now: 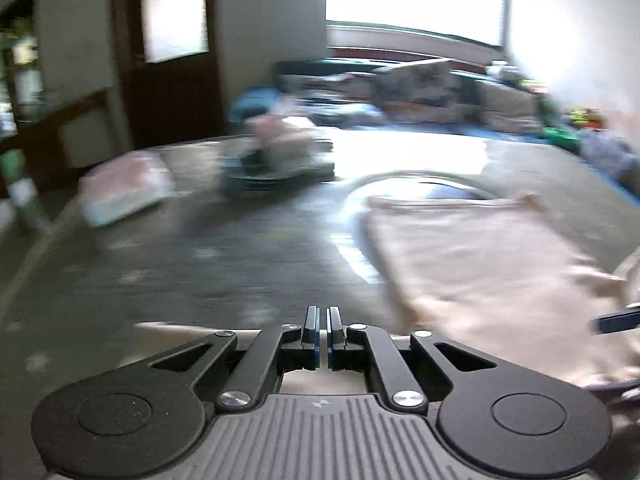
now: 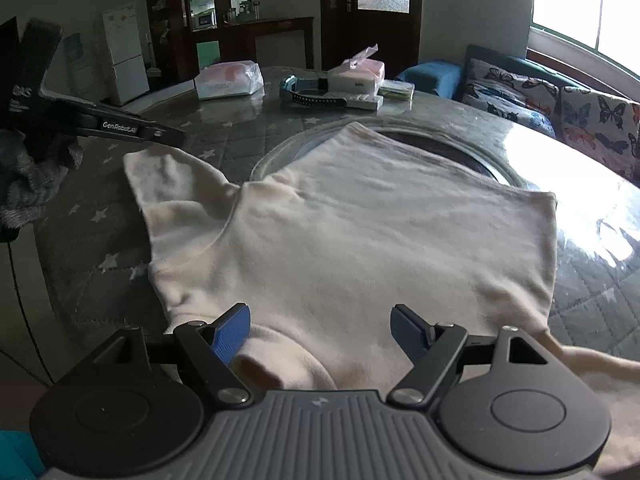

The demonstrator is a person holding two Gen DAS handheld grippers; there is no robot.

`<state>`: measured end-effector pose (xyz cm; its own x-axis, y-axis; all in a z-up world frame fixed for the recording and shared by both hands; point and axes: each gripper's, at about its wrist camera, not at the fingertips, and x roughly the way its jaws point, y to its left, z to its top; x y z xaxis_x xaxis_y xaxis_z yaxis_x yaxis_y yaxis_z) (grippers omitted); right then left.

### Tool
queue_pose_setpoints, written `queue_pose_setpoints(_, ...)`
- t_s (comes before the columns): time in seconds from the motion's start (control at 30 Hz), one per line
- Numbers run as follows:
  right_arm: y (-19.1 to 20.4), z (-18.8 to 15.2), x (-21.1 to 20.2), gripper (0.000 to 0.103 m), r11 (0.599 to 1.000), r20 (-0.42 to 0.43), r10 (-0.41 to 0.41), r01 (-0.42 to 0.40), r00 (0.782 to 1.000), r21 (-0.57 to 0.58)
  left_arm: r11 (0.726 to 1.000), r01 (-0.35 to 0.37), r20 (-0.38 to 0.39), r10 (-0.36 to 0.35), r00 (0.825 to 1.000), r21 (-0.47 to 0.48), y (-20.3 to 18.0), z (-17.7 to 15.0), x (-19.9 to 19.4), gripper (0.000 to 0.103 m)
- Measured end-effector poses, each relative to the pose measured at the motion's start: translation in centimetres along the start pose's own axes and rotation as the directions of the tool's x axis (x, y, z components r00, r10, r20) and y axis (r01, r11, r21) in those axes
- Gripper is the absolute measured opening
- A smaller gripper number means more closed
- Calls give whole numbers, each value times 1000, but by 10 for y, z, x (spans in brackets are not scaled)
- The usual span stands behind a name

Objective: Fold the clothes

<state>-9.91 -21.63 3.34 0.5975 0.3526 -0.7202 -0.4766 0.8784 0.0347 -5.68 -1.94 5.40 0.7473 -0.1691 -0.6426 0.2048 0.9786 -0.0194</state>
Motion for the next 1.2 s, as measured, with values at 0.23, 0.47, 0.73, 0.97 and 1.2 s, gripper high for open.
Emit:
queue_pose_setpoints(0.23,0,-10,4,79,1000,-23,17,-16,1000,9,984,175,-29,-175,984,6,-52,8,33,4)
queue_pose_setpoints(0.47,-2,-11,4,79,1000,-23,24,-24,999,10,993,118,-92,-118,989,-9,-54,7,66,4)
queue_pose_setpoints(0.73,-3,-10,3,80,1000,-18,25,-25,1000,9,998,70,-53,-69,996,9,-28,-8,44,5)
queue_pose_setpoints(0.97,-4,-7,-3,79,1000,2,23,-23,1000,10,1000,27,-30,-27,999,-3,-11,-17,17,9)
queue_pose_setpoints(1.2,11,11,-4,78,997,27,60,-58,998,-52,994,-105,-60,106,993,22,17,-46,-2,9)
